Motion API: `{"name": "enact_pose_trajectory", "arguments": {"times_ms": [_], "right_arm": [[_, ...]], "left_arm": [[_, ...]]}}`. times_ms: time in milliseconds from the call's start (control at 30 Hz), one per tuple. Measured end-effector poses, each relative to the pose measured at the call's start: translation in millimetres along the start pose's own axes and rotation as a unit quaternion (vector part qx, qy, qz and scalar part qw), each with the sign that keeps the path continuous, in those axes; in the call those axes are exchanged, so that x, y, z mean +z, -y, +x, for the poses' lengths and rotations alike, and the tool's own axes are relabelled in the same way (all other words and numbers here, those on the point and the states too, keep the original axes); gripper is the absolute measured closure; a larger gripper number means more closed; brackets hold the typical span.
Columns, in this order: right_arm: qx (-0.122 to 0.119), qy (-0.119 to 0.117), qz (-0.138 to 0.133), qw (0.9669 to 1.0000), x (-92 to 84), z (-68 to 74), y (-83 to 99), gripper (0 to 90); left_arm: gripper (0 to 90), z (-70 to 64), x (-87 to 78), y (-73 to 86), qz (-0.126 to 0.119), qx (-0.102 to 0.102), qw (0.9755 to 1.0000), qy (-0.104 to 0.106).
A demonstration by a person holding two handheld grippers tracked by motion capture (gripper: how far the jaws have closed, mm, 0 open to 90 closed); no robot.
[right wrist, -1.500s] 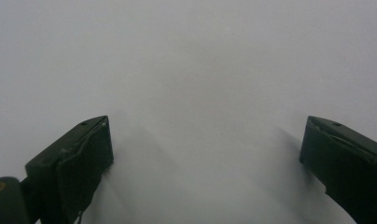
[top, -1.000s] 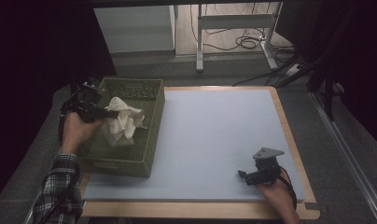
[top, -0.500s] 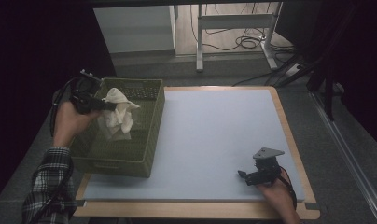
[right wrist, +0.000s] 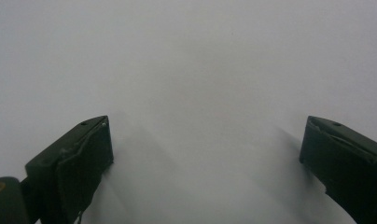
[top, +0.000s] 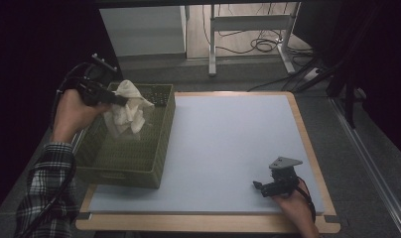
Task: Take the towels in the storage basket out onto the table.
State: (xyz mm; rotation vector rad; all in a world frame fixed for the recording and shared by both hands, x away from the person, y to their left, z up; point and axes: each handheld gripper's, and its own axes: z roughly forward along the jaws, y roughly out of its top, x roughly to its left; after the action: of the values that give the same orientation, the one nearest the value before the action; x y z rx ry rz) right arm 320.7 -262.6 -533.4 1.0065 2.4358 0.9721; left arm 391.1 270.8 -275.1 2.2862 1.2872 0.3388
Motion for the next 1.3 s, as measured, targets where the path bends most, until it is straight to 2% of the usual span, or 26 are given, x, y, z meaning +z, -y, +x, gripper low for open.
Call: {"name": "enact_pose_trajectory", "arguments": {"times_ms": [233,633,867,1133,1300], "right_arm": [[0.000,0.000,0.000,1.0000,-0.1,0.1,0.0,2.6],[0.000,0.000,0.000,1.0000,0.0,0.0,0.0,2.6],[0.000,0.000,-0.001,1.0000,0.1,0.0,0.1,2.6],[0.000,0.000,-0.001,1.0000,0.1,0.0,0.1,2.6],[0.000,-0.001,-0.001,1.0000,0.1,0.0,0.1,2.6]], "left_arm": [[78.6,-17.5,-16.7,-18.5,-0.008,0.016,0.9998,0.004],[78.4,-42.4,-23.1,-43.1,-0.014,0.045,0.9987,0.018],[78.4,-63.9,-18.3,-62.0,-0.016,0.064,0.9974,0.029],[78.4,-78.9,-8.3,-73.9,-0.014,0.082,0.9958,0.039],[78.3,-93.6,10.1,-83.4,-0.010,0.096,0.9938,0.056]]}}
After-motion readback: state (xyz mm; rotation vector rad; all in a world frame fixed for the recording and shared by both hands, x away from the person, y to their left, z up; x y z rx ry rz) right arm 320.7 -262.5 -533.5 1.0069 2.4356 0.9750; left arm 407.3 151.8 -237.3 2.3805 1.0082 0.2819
